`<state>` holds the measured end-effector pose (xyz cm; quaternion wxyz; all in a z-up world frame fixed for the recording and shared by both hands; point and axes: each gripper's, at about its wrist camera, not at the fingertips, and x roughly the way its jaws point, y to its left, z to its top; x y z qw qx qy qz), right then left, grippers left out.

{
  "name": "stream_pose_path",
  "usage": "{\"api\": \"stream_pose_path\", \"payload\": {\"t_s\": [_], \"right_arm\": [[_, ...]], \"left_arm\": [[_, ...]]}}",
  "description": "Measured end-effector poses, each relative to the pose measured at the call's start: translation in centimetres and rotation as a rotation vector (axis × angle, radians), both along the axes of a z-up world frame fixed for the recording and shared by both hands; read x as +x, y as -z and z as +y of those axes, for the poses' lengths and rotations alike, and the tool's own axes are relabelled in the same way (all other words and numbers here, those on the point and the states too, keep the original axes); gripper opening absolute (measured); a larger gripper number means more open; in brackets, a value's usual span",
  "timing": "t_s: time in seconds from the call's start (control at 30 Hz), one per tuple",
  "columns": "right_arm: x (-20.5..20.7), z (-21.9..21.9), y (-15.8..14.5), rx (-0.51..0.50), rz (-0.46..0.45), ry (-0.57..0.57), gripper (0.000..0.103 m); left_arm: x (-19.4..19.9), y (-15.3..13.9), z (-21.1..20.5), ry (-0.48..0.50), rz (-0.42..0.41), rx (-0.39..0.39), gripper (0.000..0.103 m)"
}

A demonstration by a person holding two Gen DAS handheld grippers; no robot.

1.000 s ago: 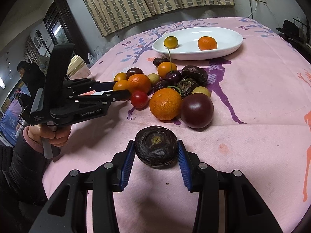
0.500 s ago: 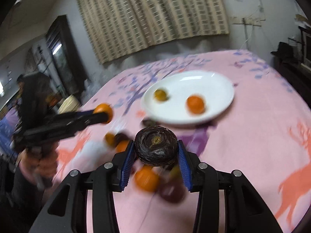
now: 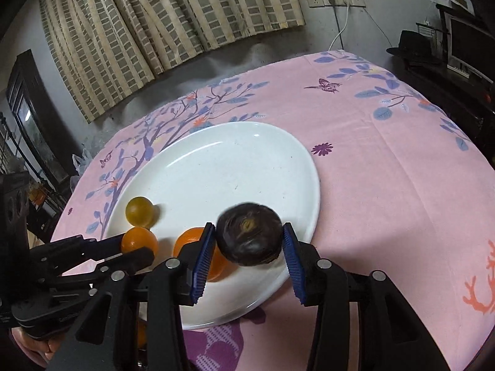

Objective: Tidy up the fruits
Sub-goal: 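Lower both held fruits into the white plate and open both tools, then grasp the dark red plum with the right tool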

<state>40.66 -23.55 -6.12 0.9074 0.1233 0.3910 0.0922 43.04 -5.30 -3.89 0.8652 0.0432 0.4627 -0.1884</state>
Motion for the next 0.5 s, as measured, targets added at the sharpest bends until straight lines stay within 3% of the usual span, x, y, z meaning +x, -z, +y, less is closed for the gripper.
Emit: {"api": "stream_pose_path", "payload": {"t_s": [0.07, 0.13, 0.17, 0.27, 0.4, 0.5], "right_arm": [[-0.2, -0.2, -0.2, -0.001, -0.007, -0.003, 0.051], [-1.1, -0.3, -0.8, 0.008, -0.022, -0.007, 0.053], [-1.5, -0.4, -1.1, 0.012, -0.029, -0.006, 0.054], [-3.3, -0.3, -2.2, 0.025, -0.047, -0.017, 0.057], [-6.8, 1.0, -2.9, 0.007, -0.08, -0.057, 0.061], [-10.4, 2.4, -2.1, -0.034, -0.089, -0.102, 0.063]], "left_arm": [[-0.8, -1.0, 0.8, -0.02, -0.04, -0.021, 0.067], [-2.6, -2.5, 2.2, -0.064, -0.101, -0.036, 0.087], [-3.4, -3.1, 2.9, -0.075, -0.123, -0.048, 0.091], [-6.4, -4.5, 5.8, -0.119, -0.174, -0.05, 0.097], [-9.8, -4.6, 9.6, -0.203, -0.231, -0.001, 0.098], [-11.2, -3.6, 12.6, -0.273, -0.217, -0.032, 0.098]]}}
